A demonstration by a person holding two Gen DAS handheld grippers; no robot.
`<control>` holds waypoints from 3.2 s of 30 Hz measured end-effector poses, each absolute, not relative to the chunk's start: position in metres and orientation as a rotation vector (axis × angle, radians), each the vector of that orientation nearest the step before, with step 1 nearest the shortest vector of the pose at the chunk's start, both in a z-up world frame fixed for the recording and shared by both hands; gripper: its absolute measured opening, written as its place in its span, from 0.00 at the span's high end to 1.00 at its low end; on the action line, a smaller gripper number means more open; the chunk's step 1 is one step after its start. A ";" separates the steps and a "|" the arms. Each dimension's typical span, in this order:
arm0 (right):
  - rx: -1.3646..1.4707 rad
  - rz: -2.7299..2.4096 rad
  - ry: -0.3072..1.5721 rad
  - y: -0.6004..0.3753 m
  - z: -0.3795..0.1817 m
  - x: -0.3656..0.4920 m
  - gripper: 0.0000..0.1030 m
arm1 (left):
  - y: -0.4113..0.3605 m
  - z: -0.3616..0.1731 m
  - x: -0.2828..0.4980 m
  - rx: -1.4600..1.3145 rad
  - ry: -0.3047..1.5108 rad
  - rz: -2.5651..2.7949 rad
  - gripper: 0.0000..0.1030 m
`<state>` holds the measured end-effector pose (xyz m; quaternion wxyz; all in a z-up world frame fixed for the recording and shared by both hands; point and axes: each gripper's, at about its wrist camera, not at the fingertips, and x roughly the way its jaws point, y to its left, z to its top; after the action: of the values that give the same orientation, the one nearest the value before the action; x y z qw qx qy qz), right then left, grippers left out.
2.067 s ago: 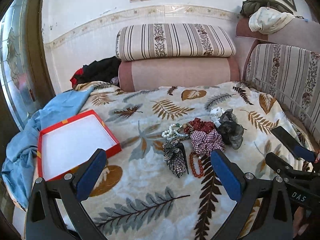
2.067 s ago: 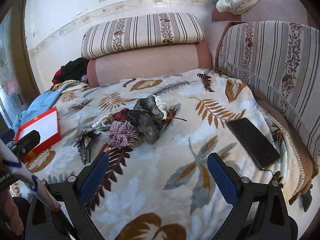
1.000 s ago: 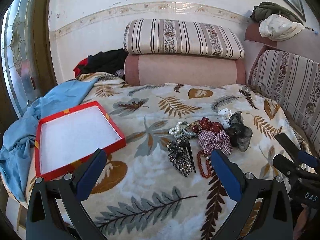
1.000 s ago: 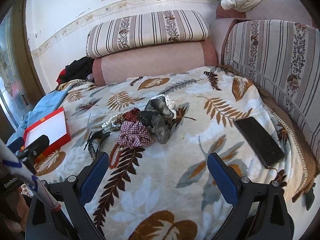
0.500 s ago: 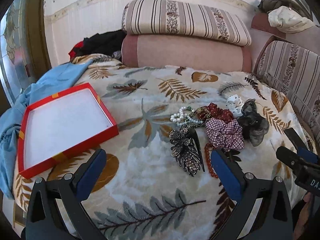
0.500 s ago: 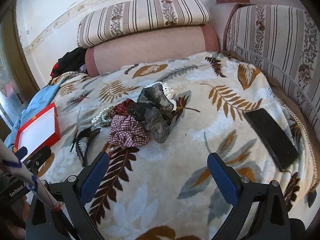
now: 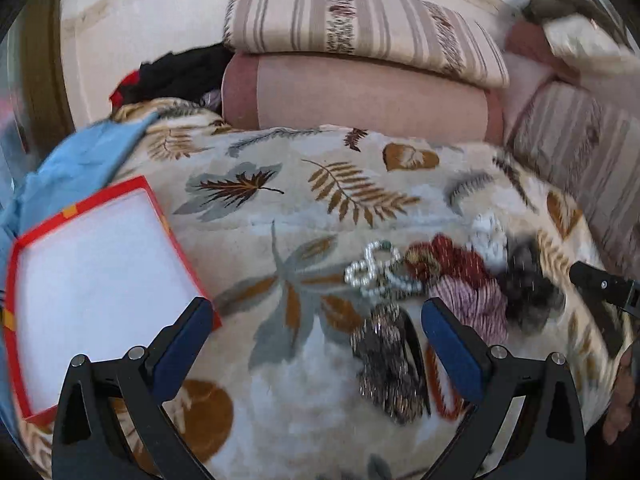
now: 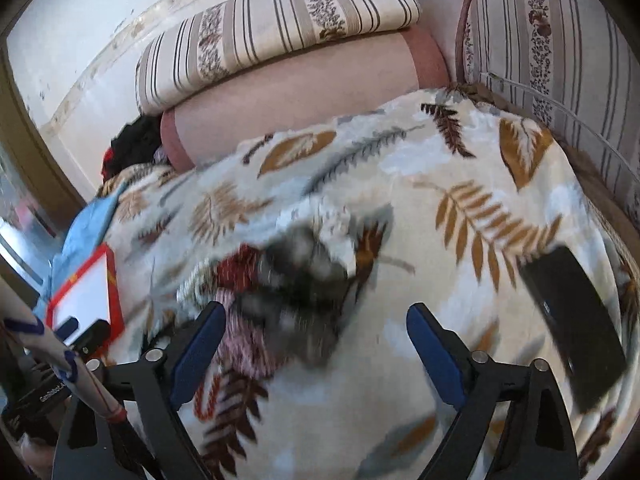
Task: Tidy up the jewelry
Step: 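Grasp the rhinestone flower hair clip with the left tool while the right tool grasps the grey scrunchie, then carry both items to the red tray and release them inside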
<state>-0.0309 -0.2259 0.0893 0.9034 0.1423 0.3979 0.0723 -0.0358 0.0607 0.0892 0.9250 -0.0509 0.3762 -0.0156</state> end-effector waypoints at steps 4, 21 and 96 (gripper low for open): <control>0.337 0.200 0.860 -0.226 0.074 -0.014 0.21 | 0.075 0.069 -0.030 -0.206 0.788 -0.082 0.00; 0.352 0.291 0.912 -0.212 0.033 0.006 0.41 | 0.008 0.026 -0.020 -0.090 0.963 -0.316 0.07; -0.060 0.760 0.966 0.261 0.065 0.119 0.88 | 0.402 0.054 0.008 -0.393 0.881 0.638 0.60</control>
<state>0.1185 0.2607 0.0645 0.8166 -0.0283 0.4530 0.3567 0.0078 0.4021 0.0539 0.8373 -0.1857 0.4165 0.3017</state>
